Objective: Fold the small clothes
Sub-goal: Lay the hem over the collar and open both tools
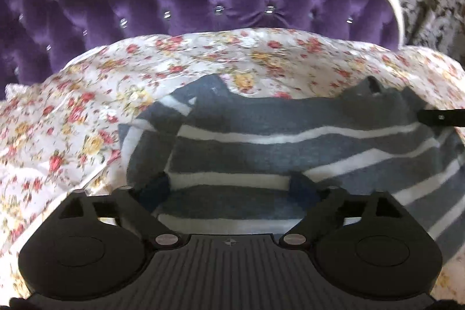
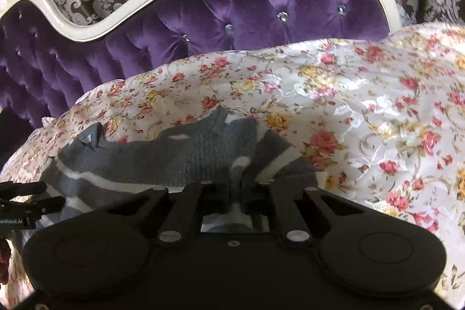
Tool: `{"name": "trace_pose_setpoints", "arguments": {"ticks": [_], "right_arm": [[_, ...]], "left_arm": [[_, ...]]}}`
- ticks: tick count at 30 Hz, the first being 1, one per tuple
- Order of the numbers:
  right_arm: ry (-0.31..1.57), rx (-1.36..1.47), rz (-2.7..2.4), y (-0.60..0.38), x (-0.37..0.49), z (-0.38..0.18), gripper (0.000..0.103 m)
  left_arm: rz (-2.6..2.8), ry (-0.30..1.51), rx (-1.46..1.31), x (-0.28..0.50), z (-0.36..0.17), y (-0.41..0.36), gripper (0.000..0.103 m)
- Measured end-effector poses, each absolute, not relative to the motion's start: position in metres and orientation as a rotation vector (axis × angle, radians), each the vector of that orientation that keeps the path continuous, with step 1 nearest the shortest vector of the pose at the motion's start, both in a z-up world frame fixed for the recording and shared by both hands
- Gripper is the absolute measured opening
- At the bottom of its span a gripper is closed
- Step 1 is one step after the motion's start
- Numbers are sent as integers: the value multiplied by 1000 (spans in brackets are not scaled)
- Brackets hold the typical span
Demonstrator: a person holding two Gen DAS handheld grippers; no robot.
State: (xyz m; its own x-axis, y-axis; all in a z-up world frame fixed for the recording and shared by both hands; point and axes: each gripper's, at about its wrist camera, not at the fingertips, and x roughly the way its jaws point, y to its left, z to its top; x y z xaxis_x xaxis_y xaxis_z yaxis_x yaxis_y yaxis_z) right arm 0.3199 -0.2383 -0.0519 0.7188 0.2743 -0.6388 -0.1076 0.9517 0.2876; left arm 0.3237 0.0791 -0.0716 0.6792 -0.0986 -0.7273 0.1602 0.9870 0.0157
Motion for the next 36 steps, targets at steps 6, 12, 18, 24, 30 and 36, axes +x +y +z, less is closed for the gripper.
{"name": "trace_pose_setpoints", "arguments": {"ticks": [6, 12, 18, 24, 30, 36], "right_arm": [[759, 219, 114, -248, 328, -59, 11], [733, 283, 114, -254, 325, -51, 45], [701, 339, 117, -257, 323, -42, 64], [688, 374, 124, -265, 320, -36, 64], [676, 418, 130, -274, 318, -31, 64], [680, 445, 137, -276, 317, -30, 67]], "left_arm": [[-156, 823, 50, 327, -70, 85, 102], [-136, 828, 20, 316, -44, 82, 102], [-183, 805, 78, 306, -30, 37, 102], [-181, 882, 124, 320, -57, -1, 102], [-119, 900, 117, 333, -76, -3, 103], [-105, 902, 112, 336, -79, -5, 103]]}}
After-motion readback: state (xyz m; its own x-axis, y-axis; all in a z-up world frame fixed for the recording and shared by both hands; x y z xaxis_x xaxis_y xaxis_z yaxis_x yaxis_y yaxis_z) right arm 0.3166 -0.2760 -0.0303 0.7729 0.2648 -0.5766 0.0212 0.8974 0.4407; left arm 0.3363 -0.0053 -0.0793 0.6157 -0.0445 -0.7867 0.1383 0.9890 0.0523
